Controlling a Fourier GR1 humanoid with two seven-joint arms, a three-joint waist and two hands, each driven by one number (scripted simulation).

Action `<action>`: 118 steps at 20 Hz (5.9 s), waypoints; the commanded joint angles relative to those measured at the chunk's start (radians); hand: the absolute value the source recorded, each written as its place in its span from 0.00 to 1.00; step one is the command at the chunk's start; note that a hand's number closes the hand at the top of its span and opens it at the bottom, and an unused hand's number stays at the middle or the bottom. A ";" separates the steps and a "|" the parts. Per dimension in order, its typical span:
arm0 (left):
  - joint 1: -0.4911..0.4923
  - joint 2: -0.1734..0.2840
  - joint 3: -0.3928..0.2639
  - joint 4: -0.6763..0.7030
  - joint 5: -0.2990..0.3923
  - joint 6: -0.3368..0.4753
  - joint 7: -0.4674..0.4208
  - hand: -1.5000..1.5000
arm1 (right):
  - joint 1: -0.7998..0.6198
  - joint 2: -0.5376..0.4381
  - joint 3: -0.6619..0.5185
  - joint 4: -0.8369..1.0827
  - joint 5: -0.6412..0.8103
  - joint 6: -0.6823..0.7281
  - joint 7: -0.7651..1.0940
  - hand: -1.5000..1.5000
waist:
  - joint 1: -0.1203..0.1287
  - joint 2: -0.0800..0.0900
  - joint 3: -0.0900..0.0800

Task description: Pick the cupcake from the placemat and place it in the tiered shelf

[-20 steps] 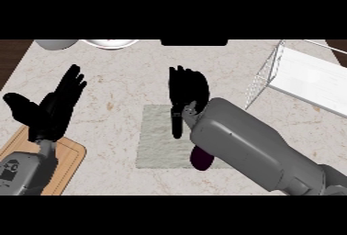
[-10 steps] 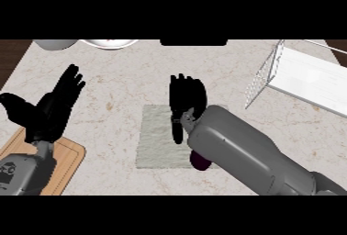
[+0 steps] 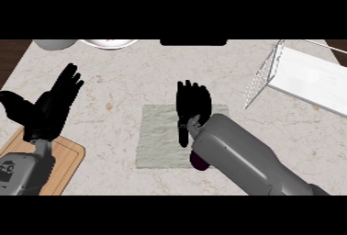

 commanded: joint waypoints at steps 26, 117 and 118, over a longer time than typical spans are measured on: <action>0.011 -0.048 0.105 0.009 -0.065 -0.115 -0.002 0.50 | 0.039 0.102 -0.073 0.326 0.293 -0.158 -0.310 1.00 | 0.008 0.003 0.000; -0.019 -0.134 0.115 -0.046 -0.132 -0.122 0.073 0.50 | 0.010 -1.033 -1.079 0.767 -0.418 0.455 -1.609 0.00 | 0.042 0.012 0.003; -0.008 -0.166 0.099 0.015 -0.160 -0.115 -0.009 0.50 | 0.025 -1.027 -1.075 0.782 -0.418 0.483 -1.635 0.00 | 0.037 0.018 0.003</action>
